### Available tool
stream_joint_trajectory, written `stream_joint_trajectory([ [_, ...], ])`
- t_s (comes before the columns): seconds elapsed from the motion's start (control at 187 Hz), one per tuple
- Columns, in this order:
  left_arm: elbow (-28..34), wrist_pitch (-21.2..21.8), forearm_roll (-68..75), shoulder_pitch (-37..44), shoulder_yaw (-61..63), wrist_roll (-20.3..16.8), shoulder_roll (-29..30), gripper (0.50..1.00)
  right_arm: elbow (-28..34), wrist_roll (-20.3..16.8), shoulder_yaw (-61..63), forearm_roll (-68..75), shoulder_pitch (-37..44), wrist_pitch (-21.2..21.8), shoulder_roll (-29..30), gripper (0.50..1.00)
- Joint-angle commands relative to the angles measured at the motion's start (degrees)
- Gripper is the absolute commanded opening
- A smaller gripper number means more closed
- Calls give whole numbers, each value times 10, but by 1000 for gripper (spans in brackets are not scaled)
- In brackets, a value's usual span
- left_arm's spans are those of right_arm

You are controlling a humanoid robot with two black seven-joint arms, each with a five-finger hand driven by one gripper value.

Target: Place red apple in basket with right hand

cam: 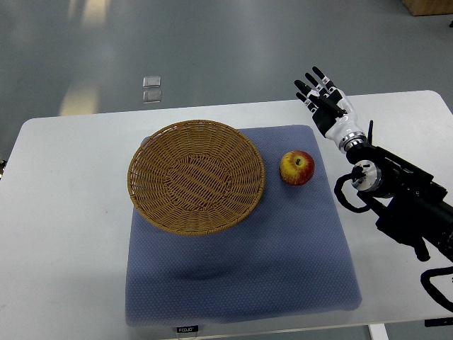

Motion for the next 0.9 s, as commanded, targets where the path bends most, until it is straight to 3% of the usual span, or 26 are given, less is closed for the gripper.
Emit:
stream_joint_trajectory([
  [0.0,-2,0,0,0,0,0,0,1000,0,0,0,0,0,0,0,924],
  [0.894,0,0,0,0,0,0,0,1000,0,0,0,-1,1,0,-2,924],
])
